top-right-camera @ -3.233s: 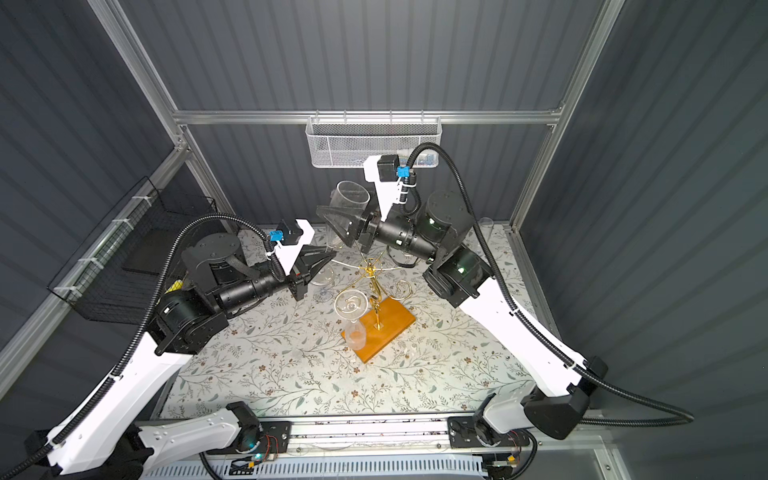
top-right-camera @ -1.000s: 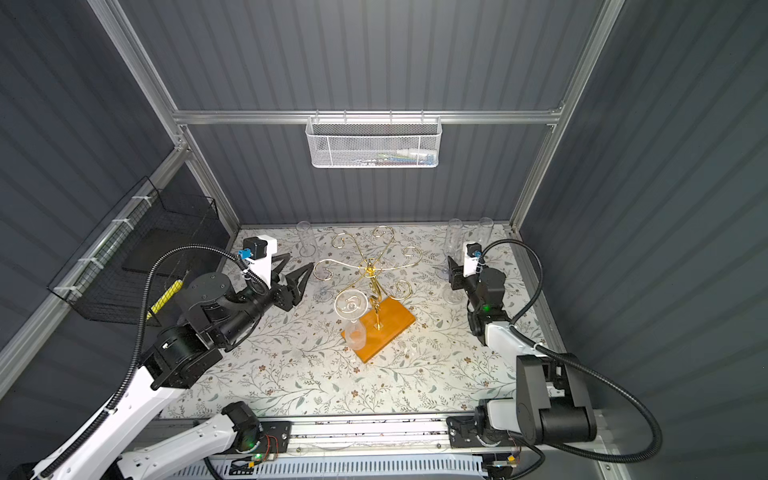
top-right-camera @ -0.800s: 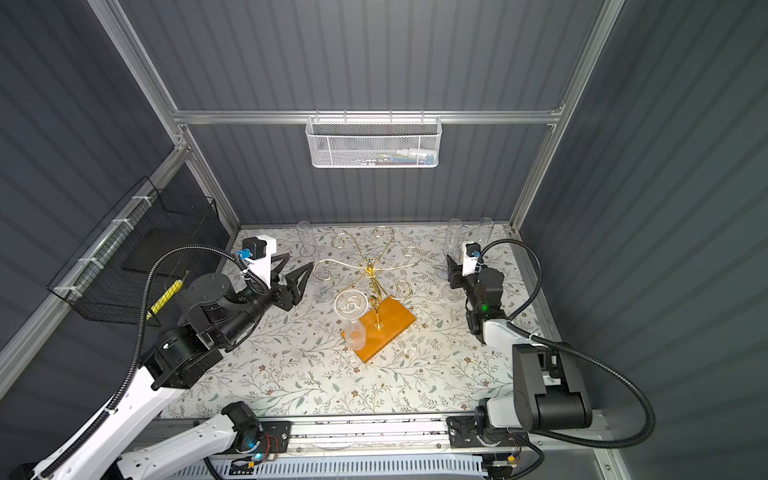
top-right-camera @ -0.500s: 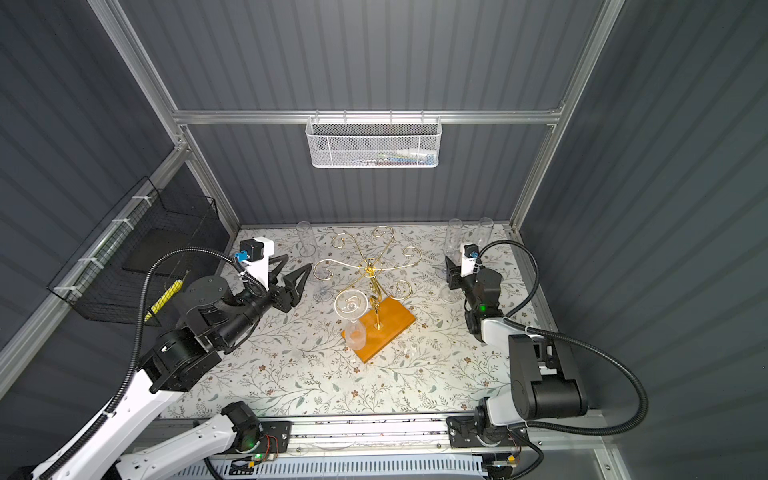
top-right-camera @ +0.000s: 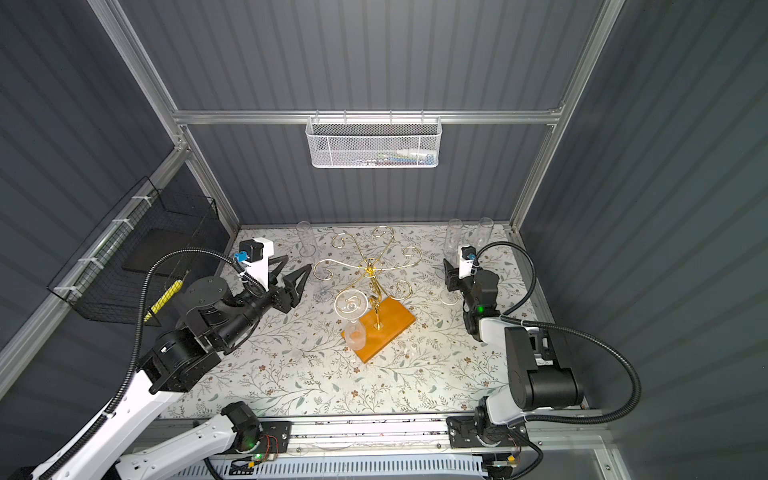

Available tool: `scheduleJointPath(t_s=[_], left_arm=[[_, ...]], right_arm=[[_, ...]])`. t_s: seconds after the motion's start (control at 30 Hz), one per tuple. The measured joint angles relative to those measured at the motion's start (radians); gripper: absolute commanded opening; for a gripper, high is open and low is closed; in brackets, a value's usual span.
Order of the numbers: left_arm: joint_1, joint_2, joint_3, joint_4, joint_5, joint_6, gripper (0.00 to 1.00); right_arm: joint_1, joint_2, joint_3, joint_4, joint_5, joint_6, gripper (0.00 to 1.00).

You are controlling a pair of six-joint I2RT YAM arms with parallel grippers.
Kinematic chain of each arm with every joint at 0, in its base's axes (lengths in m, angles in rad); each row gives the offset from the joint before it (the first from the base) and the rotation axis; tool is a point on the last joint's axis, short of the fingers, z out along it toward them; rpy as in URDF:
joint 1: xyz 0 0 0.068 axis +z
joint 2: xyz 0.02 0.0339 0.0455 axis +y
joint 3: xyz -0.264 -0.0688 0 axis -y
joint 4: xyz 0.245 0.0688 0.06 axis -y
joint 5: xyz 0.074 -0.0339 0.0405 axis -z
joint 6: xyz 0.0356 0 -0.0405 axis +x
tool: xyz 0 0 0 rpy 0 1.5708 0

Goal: Take the wine glass off the wine glass rack
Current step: 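Lower the held glass upright onto the table near the far corner with the right gripper, then open the right gripper and reach it toward a glass hanging on the rack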

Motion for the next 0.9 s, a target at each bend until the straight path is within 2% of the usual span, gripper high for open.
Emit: scheduleJointPath(t_s=[0.07,0.1,0.37,0.6,0.77,0.9], left_arm=[[0.0,0.0,-0.002,0.0,0.0,0.0,0.65],[0.0,0.0,-0.003,0.0,0.0,0.0,0.65],[0.0,0.0,-0.006,-0.006,0.003,-0.009,0.66],[0.0,0.0,0.019,-0.078,0.058,-0.097,0.66],[0.0,-0.006,0.055,-0.138,0.103,-0.192,0.67],[0.0,-0.039,0.056,-0.172,0.136,-0.259,0.68]], right_arm=[[0.001,0.004,0.0,0.002,0.0,-0.004,0.95],[0.001,0.006,0.0,0.002,0.002,-0.003,0.99],[0.001,-0.013,0.0,-0.036,0.003,-0.001,0.99],[0.001,-0.214,0.011,-0.163,0.031,-0.001,0.99],[0.002,-0.428,0.079,-0.393,0.103,0.024,0.99],[0.004,-0.594,0.221,-0.684,0.182,0.135,0.99]])
